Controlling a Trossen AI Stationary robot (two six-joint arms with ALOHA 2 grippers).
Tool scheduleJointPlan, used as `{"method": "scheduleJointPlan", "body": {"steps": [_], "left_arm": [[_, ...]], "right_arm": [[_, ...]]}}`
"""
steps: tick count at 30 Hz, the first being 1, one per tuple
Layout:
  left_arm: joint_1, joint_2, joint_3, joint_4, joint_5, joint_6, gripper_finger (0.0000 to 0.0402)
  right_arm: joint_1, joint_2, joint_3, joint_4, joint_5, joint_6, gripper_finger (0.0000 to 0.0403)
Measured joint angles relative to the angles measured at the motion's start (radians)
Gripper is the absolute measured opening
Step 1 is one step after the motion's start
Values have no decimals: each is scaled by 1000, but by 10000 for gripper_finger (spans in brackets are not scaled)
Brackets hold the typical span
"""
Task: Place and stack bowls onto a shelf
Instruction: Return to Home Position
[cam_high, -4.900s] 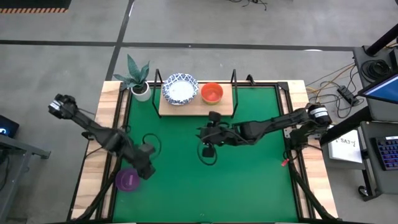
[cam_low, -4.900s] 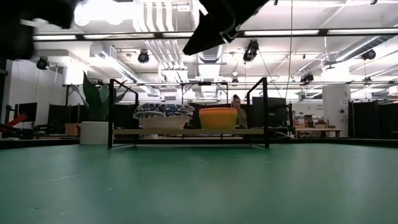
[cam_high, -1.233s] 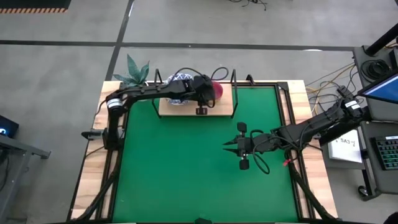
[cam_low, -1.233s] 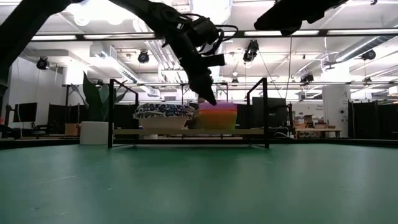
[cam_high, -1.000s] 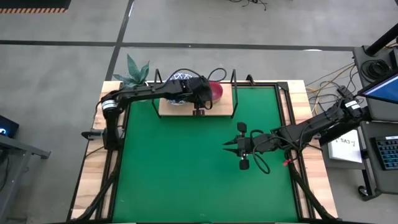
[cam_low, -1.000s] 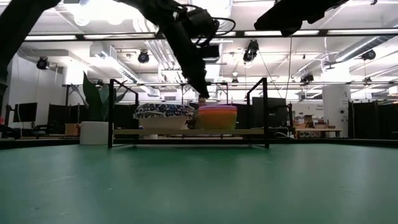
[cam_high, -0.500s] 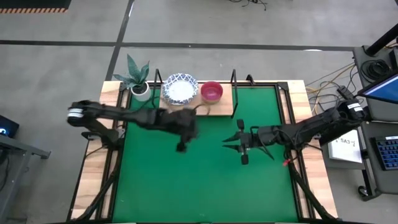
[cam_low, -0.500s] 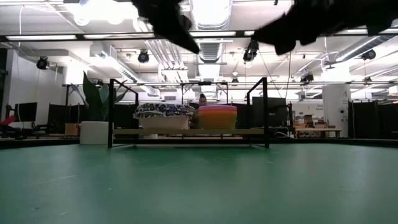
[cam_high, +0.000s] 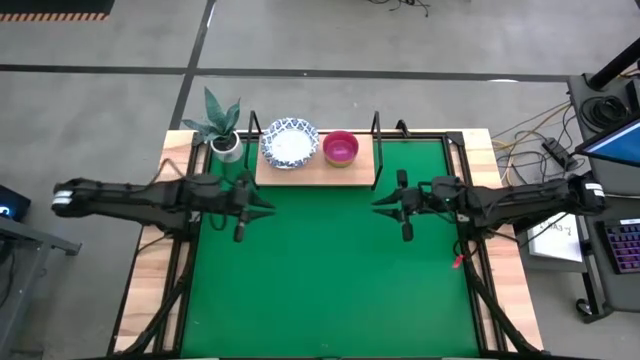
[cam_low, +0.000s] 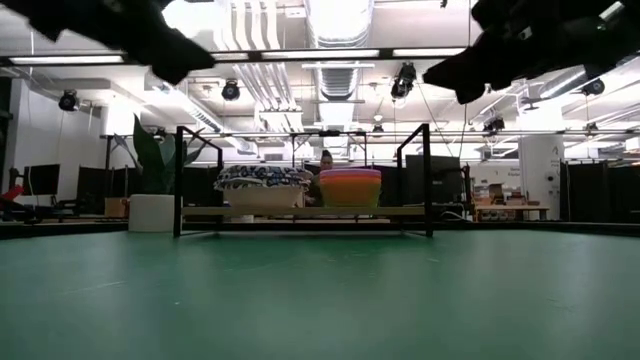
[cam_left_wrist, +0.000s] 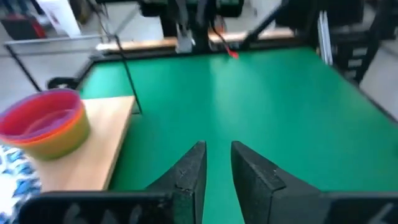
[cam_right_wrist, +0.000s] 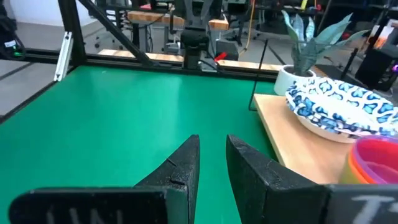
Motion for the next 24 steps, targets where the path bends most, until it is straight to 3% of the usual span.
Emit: {"method": "scheduleJointPlan", "body": {"steps": [7, 15, 21, 24], "left_arm": [[15, -329, -203, 85, -1, -54, 52], [15, -618, -399, 130, -48, -95, 52], [21, -795, -460, 121, -52, -87, 52], [22, -787, -470, 112, -51, -91, 52]], "right_arm": [[-1, -206, -96, -44, 0, 8, 68], [-2, -500, -238, -52, 1, -2, 68], [-2, -748, -284, -190, 11, 3, 68], [-2, -841, -296, -247, 25, 3, 68]]}}
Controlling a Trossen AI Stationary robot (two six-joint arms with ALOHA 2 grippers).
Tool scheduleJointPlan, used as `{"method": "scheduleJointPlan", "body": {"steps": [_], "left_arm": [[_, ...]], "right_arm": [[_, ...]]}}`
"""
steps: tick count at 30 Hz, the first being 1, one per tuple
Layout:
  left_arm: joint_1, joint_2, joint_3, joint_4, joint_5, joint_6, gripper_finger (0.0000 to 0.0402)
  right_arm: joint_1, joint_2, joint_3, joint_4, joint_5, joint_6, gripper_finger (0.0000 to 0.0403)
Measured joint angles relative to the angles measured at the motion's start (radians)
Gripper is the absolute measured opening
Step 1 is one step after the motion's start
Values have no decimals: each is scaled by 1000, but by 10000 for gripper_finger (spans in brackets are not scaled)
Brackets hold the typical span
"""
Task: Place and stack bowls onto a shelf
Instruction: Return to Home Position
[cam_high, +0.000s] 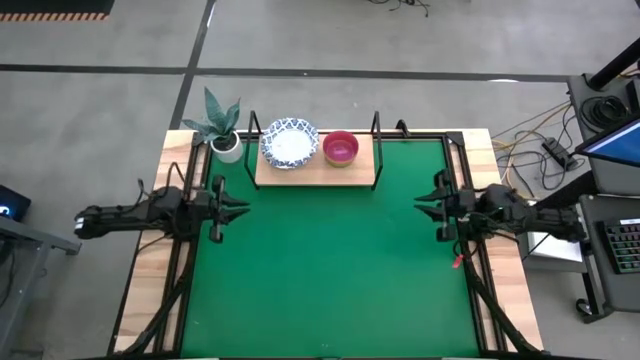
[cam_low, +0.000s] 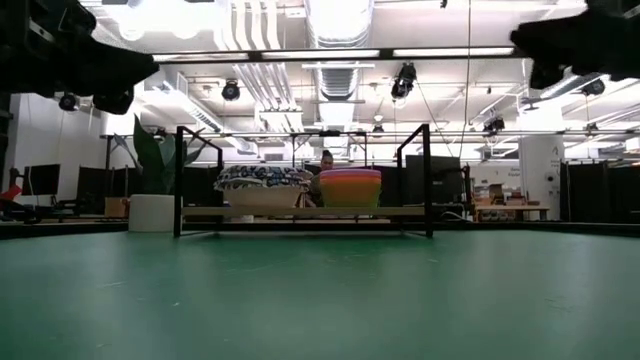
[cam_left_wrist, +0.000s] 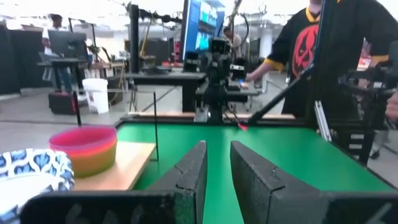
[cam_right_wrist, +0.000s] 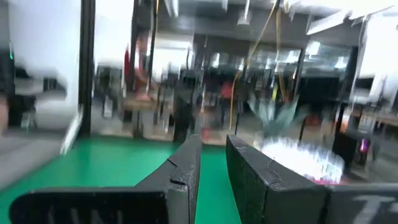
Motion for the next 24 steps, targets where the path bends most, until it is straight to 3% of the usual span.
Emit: {"method": "scheduleJointPlan", "body": {"steps": [12, 15, 20, 24], "left_arm": [[2, -4, -74, 34, 9, -26, 52], [2, -1, -74, 27, -16, -30, 52], [3, 19, -68, 32, -162, 66, 52], [3, 30, -67, 29, -166, 136, 52]], "right_arm": [[-5, 22, -79, 35, 26, 10, 68], [-5, 21, -80, 0, 146, 60, 68], [-5, 22, -79, -58, 384, 54, 68], [-5, 35, -75, -64, 421, 47, 68]]}}
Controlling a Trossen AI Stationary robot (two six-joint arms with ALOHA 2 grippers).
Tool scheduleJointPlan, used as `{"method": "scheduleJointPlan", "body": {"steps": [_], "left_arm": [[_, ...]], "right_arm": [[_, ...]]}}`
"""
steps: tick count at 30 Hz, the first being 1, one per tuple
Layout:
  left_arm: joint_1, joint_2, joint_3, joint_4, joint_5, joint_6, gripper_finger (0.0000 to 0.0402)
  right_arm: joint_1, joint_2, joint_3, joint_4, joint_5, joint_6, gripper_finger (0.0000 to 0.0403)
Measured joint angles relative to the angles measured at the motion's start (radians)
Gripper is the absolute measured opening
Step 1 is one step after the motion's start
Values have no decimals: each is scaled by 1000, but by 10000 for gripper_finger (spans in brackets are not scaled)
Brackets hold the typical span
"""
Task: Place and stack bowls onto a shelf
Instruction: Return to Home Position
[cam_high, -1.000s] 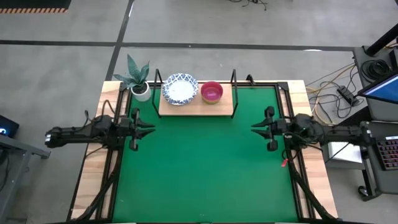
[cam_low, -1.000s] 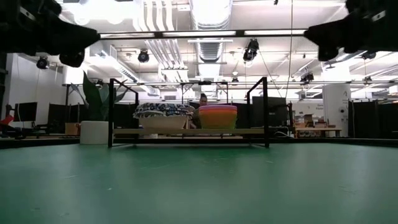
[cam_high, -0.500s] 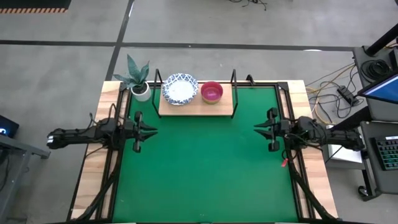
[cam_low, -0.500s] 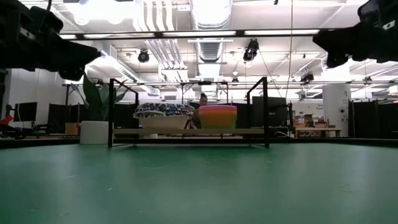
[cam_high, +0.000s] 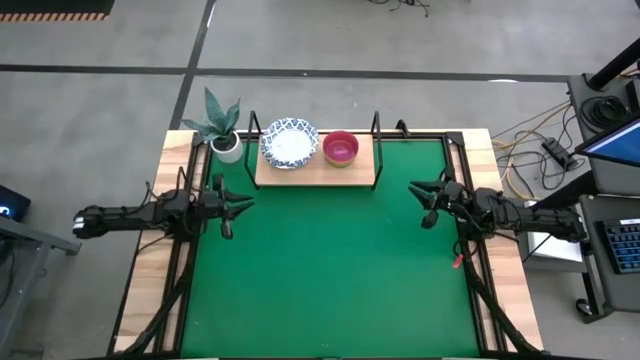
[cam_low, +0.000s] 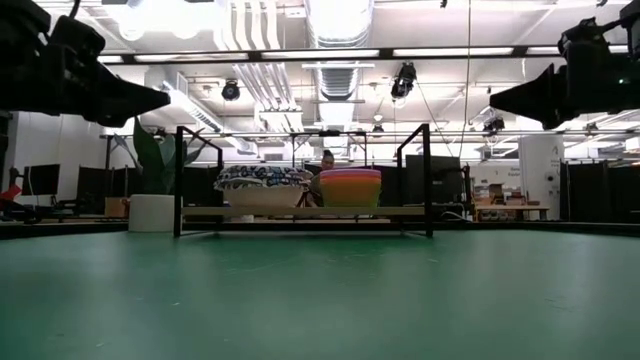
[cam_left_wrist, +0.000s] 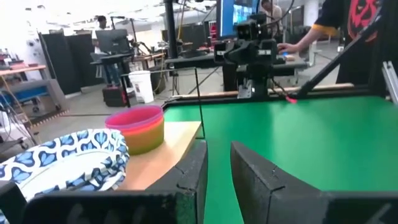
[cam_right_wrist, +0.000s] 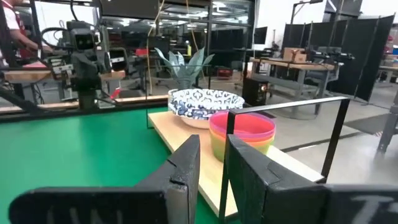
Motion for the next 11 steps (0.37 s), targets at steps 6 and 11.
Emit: {"method": "scheduleJointPlan", "body": {"steps": [6, 11], "left_arm": [[0, 14, 1, -2, 0, 2, 52], [0, 22, 1, -2, 0, 2, 52]], "right_arm": [[0, -1, 1, -4, 1, 1, 68], [0, 1, 2, -6, 1, 2, 68]]}}
